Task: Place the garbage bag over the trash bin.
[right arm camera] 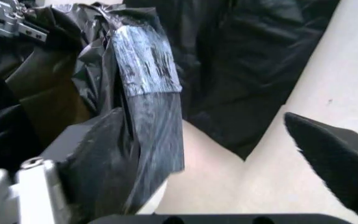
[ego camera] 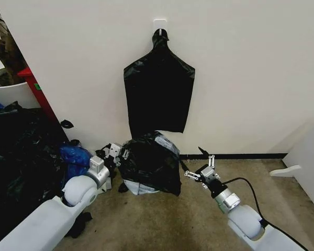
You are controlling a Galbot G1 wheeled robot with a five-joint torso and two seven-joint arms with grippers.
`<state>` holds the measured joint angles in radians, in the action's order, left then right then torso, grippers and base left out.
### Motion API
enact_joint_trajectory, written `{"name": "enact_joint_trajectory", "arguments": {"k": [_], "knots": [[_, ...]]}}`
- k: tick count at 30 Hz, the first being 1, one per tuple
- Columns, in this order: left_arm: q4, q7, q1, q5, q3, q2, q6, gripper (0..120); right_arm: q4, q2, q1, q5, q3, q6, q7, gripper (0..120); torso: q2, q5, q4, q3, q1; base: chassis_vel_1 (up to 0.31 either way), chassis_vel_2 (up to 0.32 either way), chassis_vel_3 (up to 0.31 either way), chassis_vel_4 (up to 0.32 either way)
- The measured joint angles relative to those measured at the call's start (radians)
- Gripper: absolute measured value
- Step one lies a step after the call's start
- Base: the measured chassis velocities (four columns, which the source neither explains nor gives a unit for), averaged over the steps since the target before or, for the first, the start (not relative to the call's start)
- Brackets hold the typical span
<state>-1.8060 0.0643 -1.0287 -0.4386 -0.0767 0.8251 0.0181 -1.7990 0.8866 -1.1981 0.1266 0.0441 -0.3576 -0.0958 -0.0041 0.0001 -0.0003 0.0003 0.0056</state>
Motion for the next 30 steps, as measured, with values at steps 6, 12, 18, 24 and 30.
{"name": "enact_joint_trajectory", "arguments": {"k": [6, 12, 18, 24, 30], "knots": [[-0.001, 0.012, -0.017, 0.041, -0.001, 0.001, 0.023, 4, -0.003, 0.005, 0.004, 0.004, -0.006, 0.003, 0.02, 75, 0.0, 0.0, 0.0, 0.0, 0.0, 0.0, 0.0, 0.0, 0.0], [0.0, 0.013, -0.02, 0.048, -0.001, 0.004, 0.027, 4, -0.008, 0.001, 0.002, 0.003, -0.006, 0.006, 0.03, 55, 0.0, 0.0, 0.0, 0.0, 0.0, 0.0, 0.0, 0.0, 0.0], [0.0, 0.01, -0.016, 0.048, 0.004, 0.009, 0.022, 4, -0.01, -0.002, -0.012, -0.018, -0.007, 0.004, 0.047, 48, 0.0, 0.0001, -0.0002, 0.0, 0.0, 0.0, 0.0, 0.0, 0.0], [0.001, 0.007, -0.02, 0.048, 0.004, 0.015, 0.019, 4, 0.004, 0.007, -0.01, -0.044, -0.011, 0.004, 0.048, 50, 0.0, 0.0001, -0.0001, 0.0, 0.0, 0.0, 0.0, 0.0, 0.0], [0.001, 0.006, -0.025, 0.046, 0.004, 0.018, 0.018, 4, 0.014, 0.016, -0.002, -0.05, -0.015, 0.012, 0.048, 49, 0.0, 0.0001, 0.0, 0.0, 0.0, 0.0, 0.0, 0.0, 0.0]]}}
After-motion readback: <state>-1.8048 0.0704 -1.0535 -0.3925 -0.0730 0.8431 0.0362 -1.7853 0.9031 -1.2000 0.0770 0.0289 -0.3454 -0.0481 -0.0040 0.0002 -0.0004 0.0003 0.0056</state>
